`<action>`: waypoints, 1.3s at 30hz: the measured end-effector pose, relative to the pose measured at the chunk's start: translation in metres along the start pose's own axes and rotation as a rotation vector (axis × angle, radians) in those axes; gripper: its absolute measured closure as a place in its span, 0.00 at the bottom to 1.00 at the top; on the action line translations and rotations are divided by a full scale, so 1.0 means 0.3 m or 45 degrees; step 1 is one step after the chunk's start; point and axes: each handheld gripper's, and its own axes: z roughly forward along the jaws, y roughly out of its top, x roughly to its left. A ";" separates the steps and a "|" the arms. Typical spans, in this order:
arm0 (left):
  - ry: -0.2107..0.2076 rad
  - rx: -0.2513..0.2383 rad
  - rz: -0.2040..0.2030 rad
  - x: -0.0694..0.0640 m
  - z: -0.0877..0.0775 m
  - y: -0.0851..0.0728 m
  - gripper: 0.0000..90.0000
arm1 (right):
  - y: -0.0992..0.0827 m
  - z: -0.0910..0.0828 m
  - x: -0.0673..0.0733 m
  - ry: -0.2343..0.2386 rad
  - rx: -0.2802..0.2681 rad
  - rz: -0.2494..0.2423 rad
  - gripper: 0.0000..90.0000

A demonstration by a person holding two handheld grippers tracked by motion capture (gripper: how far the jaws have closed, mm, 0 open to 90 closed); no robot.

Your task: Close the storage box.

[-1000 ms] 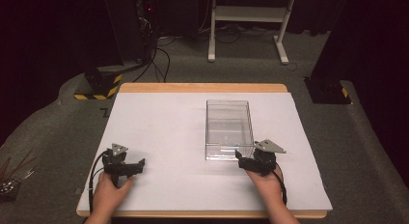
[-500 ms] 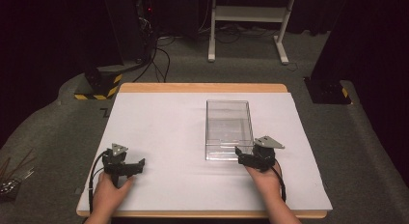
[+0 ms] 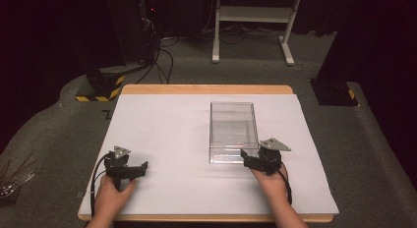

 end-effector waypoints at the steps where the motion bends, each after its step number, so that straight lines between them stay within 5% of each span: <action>1: 0.000 0.000 0.000 0.000 0.000 0.000 0.01 | 0.000 0.000 0.000 0.000 0.000 0.000 0.19; 26: 0.000 0.000 0.000 0.000 0.000 0.000 0.01 | -0.054 -0.072 -0.020 0.030 -0.001 0.009 0.22; 39: 0.000 -0.001 0.000 0.000 0.000 0.000 0.01 | -0.132 -0.156 -0.112 -0.034 0.027 0.033 0.23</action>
